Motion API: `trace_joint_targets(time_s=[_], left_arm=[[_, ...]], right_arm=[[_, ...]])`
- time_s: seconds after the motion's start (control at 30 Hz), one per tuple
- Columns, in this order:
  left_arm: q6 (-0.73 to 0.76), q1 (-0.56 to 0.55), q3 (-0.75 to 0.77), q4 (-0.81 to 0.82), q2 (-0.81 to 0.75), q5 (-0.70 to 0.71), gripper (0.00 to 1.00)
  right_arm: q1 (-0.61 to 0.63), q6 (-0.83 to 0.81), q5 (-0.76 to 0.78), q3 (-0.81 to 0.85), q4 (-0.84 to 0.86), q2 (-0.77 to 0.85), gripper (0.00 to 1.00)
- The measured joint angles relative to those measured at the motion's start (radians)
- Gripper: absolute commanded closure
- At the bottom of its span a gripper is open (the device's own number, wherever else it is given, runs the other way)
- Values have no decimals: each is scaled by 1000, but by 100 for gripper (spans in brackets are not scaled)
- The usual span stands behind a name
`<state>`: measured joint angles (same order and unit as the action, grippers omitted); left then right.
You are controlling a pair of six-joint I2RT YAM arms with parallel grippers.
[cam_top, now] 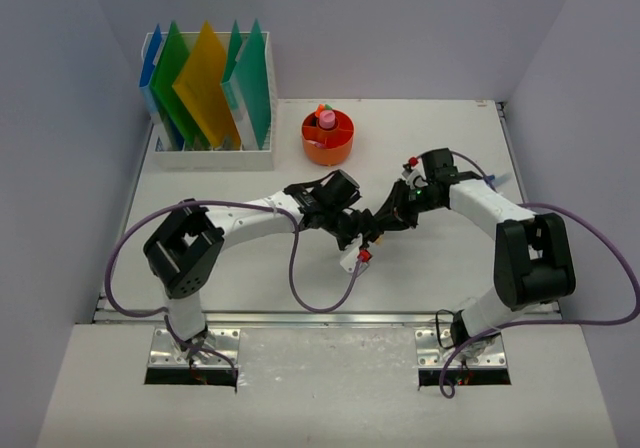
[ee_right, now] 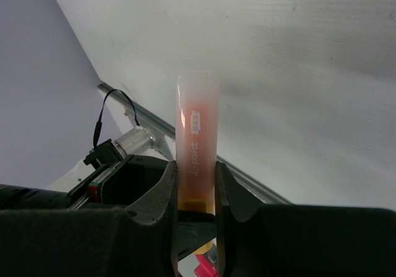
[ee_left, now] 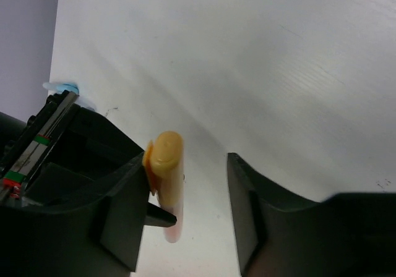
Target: Organize the desk
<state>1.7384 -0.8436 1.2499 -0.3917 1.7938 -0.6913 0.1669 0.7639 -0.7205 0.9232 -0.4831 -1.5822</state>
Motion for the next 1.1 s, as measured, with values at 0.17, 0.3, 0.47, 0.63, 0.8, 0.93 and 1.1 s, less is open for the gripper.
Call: trace_joint_targets(time_s=[0.17,0.3,0.47,0.63,0.8,0.93,1.1], left_arm=[[9,-8,53,-31,18,27,100],[-55,-19,84,-60,34,49,100],[-255,-8,45,70,7,61,100],[-705,89,42,409,-14,125,100],[-1141,234,386,575,161,243,100],[-1326,328,589,660,302,336,100],[-1398,369,634,679,399,403,100]], right_arm=[[6,-13,-1,-1,-13,2,54],[-6,-40,-4,0,-16,8,4],[-74,-140,-10,80,-78,7,1],[-278,-280,-24,304,-63,3,1],[-442,-400,-21,400,5,3,1],[-488,-457,-21,372,6,2,1],[-527,-510,-21,327,-10,0,1]])
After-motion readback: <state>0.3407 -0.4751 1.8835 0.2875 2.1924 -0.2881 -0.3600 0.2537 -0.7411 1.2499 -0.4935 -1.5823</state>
